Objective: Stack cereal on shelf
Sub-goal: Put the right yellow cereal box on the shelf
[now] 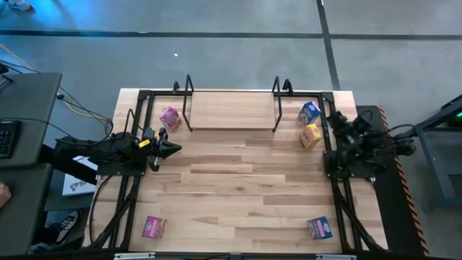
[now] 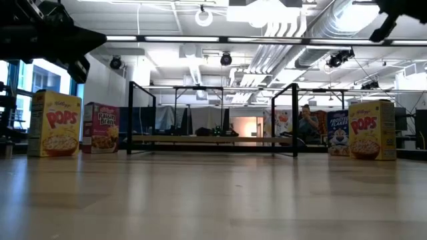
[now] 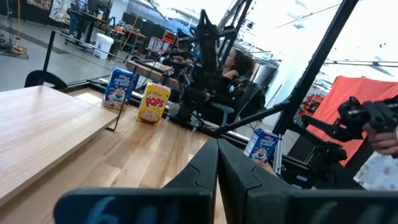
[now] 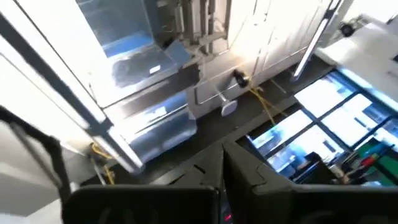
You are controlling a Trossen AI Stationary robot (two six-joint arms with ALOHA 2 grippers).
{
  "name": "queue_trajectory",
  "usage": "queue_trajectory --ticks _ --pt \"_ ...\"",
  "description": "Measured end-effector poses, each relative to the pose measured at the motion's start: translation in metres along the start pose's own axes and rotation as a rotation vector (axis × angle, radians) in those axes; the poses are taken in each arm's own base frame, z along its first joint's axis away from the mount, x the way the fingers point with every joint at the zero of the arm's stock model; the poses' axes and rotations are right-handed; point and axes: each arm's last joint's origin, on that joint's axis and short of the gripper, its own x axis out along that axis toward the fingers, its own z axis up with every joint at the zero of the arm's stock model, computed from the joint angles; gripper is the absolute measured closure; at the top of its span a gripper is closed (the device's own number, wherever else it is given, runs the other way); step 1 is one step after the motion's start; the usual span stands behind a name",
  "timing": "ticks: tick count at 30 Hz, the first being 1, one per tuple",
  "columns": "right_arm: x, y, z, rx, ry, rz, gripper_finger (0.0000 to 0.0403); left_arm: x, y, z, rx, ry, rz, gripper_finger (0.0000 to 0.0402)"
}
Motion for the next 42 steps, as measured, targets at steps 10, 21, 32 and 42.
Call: queue_trajectory --ticks 10,21,32,42 --pt "0.066 0.041 0.035 -0.335 0.433 -0.359 0.0317 0.0 0.0 0.0 0.0 0.0 0.0 0.0401" --pt "0.08 0.05 0.033 -0.28 0.927 -0.778 0.0098 0.0 0.0 0.0 0.0 0.0 0.0 0.0401" --pt "0.091 0.035 0.005 -0.327 1.347 -1.323 0.0075 0.0 0.0 0.0 0.0 0.0 0.0 0.0401" --pt "0.103 -0.011 -0.005 -0.252 1.483 -1.462 0.0075 0.0 0.0 0.0 0.0 0.0 0.0 0.0401"
